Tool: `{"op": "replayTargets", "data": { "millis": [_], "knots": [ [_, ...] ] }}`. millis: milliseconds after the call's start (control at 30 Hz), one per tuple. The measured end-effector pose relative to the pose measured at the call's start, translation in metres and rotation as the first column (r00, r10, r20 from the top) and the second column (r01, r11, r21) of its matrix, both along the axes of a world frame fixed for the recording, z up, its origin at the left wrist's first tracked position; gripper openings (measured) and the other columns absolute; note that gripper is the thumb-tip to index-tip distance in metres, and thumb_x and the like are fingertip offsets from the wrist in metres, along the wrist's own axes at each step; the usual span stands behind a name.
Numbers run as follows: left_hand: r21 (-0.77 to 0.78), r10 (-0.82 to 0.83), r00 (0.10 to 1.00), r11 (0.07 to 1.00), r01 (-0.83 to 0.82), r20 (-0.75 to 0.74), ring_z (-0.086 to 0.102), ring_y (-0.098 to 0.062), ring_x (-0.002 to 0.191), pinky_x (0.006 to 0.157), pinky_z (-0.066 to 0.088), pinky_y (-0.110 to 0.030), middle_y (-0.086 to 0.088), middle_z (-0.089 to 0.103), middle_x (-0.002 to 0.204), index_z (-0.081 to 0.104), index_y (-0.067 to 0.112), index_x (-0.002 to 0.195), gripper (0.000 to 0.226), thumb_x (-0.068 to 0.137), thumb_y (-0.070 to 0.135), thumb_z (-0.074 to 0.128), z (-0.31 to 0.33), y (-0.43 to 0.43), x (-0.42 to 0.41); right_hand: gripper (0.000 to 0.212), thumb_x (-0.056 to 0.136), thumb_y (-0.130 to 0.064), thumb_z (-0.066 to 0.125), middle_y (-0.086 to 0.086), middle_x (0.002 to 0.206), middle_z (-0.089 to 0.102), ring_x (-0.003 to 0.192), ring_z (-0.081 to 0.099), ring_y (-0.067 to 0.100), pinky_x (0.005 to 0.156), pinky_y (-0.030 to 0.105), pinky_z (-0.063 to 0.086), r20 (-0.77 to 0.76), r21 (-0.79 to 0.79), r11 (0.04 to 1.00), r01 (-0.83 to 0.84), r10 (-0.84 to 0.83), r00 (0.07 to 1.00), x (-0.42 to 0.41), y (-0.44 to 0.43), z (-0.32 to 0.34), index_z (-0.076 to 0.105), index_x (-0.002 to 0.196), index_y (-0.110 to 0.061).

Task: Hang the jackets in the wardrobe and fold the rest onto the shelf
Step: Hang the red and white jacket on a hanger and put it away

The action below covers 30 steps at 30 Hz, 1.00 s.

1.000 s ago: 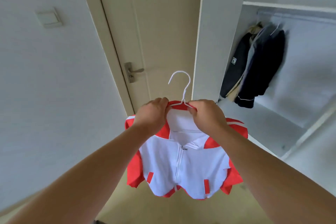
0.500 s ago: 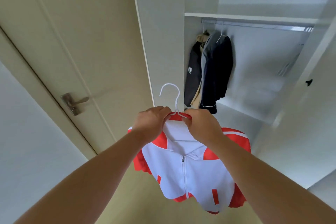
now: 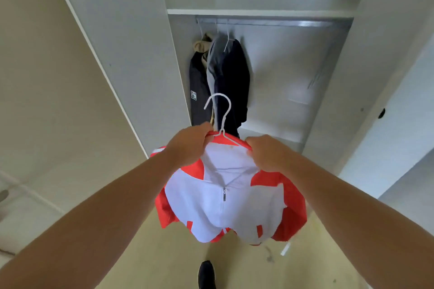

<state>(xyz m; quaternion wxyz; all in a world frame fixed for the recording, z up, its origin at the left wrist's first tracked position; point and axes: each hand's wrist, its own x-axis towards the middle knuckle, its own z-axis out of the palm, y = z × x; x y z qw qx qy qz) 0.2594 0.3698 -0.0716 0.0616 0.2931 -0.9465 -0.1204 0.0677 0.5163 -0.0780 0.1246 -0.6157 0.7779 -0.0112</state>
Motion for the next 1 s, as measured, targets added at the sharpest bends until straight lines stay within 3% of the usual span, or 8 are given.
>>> {"op": "replayTargets", "data": {
  "millis": [100,167,267,333,467,733,833,1000],
  "knots": [
    [0.122,-0.235,0.946,0.97,0.212,0.223,0.051,-0.024,0.076,0.057,0.03,-0.028,0.005,0.05,0.075,0.049,0.018,0.094,0.014,0.103,0.027,0.053,-0.007,-0.048,-0.039,0.01,0.094,-0.02,0.058,0.002,0.086,0.063,0.084,0.062,0.026,0.076,0.035,0.049,0.02,0.207,0.977,-0.042,0.038,0.999,-0.029,-0.038,-0.002,0.058,0.084,-0.019],
    [0.108,-0.271,0.953,0.96,0.258,0.134,0.054,-0.023,0.077,0.061,0.034,-0.03,0.001,0.058,0.082,0.054,0.018,0.102,0.011,0.103,0.029,0.054,-0.008,-0.084,-0.06,0.006,0.099,-0.022,0.053,0.002,0.099,0.063,0.092,0.059,0.024,0.079,0.034,0.044,0.011,0.132,0.99,0.052,-0.054,0.998,-0.051,-0.059,-0.001,0.058,0.095,-0.022],
    [0.195,-0.379,0.91,0.918,0.346,0.167,0.053,-0.02,0.074,0.055,0.033,-0.016,0.007,0.054,0.075,0.051,0.02,0.094,0.012,0.102,0.028,0.055,-0.021,-0.122,-0.091,0.019,0.099,-0.028,0.054,0.003,0.11,0.066,0.1,0.061,0.025,0.088,0.037,0.048,0.014,0.3,0.951,0.068,-0.075,0.997,-0.07,-0.087,-0.005,0.063,0.112,-0.016],
    [0.221,-0.413,0.901,0.899,0.378,0.135,0.055,-0.02,0.073,0.055,0.035,-0.015,0.007,0.054,0.074,0.052,0.02,0.094,0.011,0.102,0.026,0.055,-0.028,-0.141,-0.116,0.019,0.1,-0.025,0.052,0.004,0.114,0.065,0.104,0.061,0.026,0.093,0.039,0.049,0.001,0.288,0.947,0.143,-0.15,0.989,-0.082,-0.101,-0.006,0.062,0.114,-0.016],
    [0.192,-0.453,0.89,0.879,0.436,0.055,0.062,-0.025,0.081,0.073,0.051,-0.04,-0.006,0.066,0.091,0.056,0.017,0.108,0.017,0.106,0.031,0.049,-0.033,-0.177,-0.168,0.023,0.101,-0.023,0.049,0.007,0.119,0.064,0.11,0.06,0.028,0.093,0.035,0.046,0.006,0.251,0.929,0.271,-0.281,0.96,-0.11,-0.12,-0.006,0.061,0.118,-0.013],
    [0.214,-0.565,0.825,0.803,0.556,-0.024,0.063,-0.01,0.083,0.073,0.047,-0.019,0.01,0.066,0.092,0.066,0.021,0.109,0.017,0.102,0.035,0.057,-0.056,-0.23,-0.266,0.014,0.099,-0.02,0.048,0.005,0.093,0.064,0.083,0.062,0.023,0.074,0.032,0.05,0.049,0.267,0.881,0.391,-0.417,0.907,-0.167,-0.152,-0.019,0.055,0.087,-0.018],
    [0.177,-0.563,0.826,0.81,0.559,-0.032,0.064,-0.013,0.09,0.073,0.04,-0.016,0.007,0.071,0.099,0.069,0.02,0.11,0.019,0.102,0.033,0.058,-0.056,-0.25,-0.299,0.014,0.095,-0.017,0.048,0.002,0.089,0.061,0.082,0.062,0.021,0.076,0.035,0.054,0.077,0.242,0.874,0.422,-0.451,0.889,-0.193,-0.174,-0.013,0.055,0.084,-0.02],
    [0.154,-0.518,0.855,0.842,0.517,-0.039,0.067,-0.017,0.097,0.072,0.035,-0.01,0.002,0.075,0.104,0.074,0.017,0.107,0.022,0.1,0.032,0.06,-0.036,-0.286,-0.357,0.016,0.09,-0.019,0.05,-0.001,0.078,0.056,0.069,0.054,0.014,0.055,0.026,0.038,0.13,0.168,0.848,0.503,-0.524,0.841,-0.239,-0.215,0.003,0.051,0.074,-0.021]
  ]
}}
